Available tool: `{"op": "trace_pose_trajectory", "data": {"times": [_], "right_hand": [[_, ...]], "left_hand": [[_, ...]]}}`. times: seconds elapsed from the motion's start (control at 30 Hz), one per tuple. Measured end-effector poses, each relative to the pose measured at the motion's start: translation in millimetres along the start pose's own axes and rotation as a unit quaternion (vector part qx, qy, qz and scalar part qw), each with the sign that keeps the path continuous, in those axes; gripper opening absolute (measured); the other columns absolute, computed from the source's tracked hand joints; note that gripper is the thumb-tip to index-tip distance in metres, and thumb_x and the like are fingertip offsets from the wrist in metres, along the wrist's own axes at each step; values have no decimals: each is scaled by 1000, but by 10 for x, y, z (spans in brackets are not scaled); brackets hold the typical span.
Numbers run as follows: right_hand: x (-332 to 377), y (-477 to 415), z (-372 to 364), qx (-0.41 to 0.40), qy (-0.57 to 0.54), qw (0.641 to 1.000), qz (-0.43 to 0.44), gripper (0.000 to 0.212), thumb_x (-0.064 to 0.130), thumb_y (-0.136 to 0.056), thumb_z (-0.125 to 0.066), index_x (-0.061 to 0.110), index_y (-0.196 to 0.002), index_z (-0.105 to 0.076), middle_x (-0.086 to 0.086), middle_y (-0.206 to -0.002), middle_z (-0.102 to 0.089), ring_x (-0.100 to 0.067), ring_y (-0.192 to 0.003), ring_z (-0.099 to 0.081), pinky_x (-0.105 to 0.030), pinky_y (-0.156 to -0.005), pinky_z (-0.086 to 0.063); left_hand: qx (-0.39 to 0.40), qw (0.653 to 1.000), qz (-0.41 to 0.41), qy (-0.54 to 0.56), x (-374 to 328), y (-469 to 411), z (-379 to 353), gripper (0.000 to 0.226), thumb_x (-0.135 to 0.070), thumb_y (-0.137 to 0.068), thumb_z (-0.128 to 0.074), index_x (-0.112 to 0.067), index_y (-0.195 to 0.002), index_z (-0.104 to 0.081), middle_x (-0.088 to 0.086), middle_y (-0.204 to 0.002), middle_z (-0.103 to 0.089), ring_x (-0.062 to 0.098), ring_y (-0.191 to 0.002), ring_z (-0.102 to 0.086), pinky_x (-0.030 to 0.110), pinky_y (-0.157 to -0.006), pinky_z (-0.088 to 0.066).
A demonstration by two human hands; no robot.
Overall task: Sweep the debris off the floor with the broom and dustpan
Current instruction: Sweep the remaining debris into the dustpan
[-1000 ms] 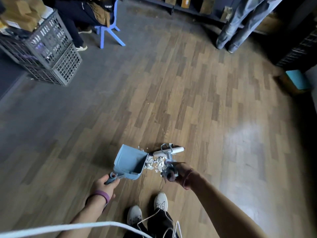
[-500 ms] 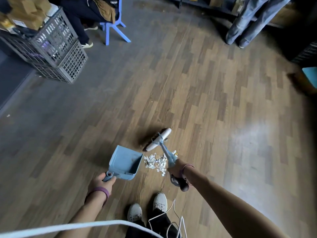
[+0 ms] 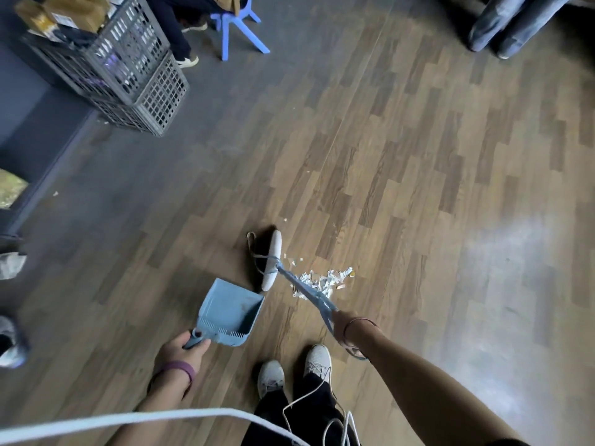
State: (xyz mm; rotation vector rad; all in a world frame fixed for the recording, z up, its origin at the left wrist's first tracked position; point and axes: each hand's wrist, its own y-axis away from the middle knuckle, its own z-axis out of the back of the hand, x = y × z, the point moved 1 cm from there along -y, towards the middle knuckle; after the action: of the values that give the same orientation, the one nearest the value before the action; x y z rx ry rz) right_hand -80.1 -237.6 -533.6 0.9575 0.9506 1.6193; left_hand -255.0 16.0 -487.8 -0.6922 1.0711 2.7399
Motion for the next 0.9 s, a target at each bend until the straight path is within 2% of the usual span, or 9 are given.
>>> {"op": "trace_pose_trajectory", "data": {"times": [0.2,0.3,0.4,0.47,0.53,0.67,0.77,0.87,0.9], "right_hand": [[-414,210,-134,-35,20,999,-35,42,18,-87,-56,15,-127,-45,-8,-112,-62,-23,-101,-63,-34,-84,-52],[-656,344,-153,-26,6,998,-62,32,20,-90,-52,15,-121,-47,-6,-99,-58,-20,-94,-58,-31,-85,-49],[-866,531,-191,-46,33,997,-60,28,19,-94,-47,13,-121,-52,-7,-107,-63,-20,-106,-60,-27,-81,-44],[-972,577,-244,-78,16,995,-56,33,20,-94,-48,10,-124,-54,-9,-115,-64,-23,-108,-62,-27,-76,-43],[-1024,565,-265,-97,-9,995,-34,34,22,-94,-46,12,-125,-52,-8,-107,-64,-26,-104,-63,-27,-71,-41],[-957,538,-167,-113,-48,992,-17,30,29,-96,-35,18,-118,-53,-10,-100,-57,-28,-94,-61,-26,-71,-36],[-727,366,51,-133,-77,988,-8,31,30,-96,-36,19,-118,-55,-5,-92,-55,-23,-81,-56,-26,-69,-38],[-400,125,342,-129,-95,987,24,33,25,-96,-41,16,-125,-52,-10,-106,-61,-25,-89,-59,-27,-71,-40],[-291,36,433,-129,-102,986,33,33,23,-97,-41,14,-127,-51,-12,-113,-61,-27,-97,-60,-28,-74,-41]], "left_hand": [[9,999,34,29,-57,62,-119,15,-3,-80,-69,-3,-95,-68,8,-68,-59,20,-61,-51,41,-77,-52],[17,999,9,25,-154,125,-220,4,0,-80,-68,-4,-80,-66,6,-59,-54,19,-57,-47,35,-69,-49],[17,999,4,29,-250,149,-303,20,-1,-80,-67,-12,-65,-59,5,-56,-53,19,-51,-45,30,-61,-47],[14,1000,-1,10,-294,168,-334,5,-6,-78,-70,-8,-76,-67,8,-64,-59,23,-57,-53,36,-69,-53],[6,1000,-8,-9,-313,162,-374,9,-11,-75,-73,-8,-84,-71,8,-65,-61,24,-61,-55,39,-74,-54],[-8,1000,-18,-18,-344,197,-393,5,-17,-74,-72,-14,-77,-68,10,-64,-59,27,-59,-54,33,-68,-50],[-13,1000,-11,4,-312,213,-333,13,-18,-75,-72,-13,-67,-63,12,-60,-59,31,-59,-59,37,-69,-53],[-19,999,-8,44,-329,238,-238,18,-11,-79,-71,-14,-64,-61,7,-53,-56,22,-58,-53,34,-68,-55],[-22,998,-6,60,-321,204,-218,14,-8,-79,-71,-12,-68,-63,4,-49,-54,19,-52,-50,25,-59,-54]]}}
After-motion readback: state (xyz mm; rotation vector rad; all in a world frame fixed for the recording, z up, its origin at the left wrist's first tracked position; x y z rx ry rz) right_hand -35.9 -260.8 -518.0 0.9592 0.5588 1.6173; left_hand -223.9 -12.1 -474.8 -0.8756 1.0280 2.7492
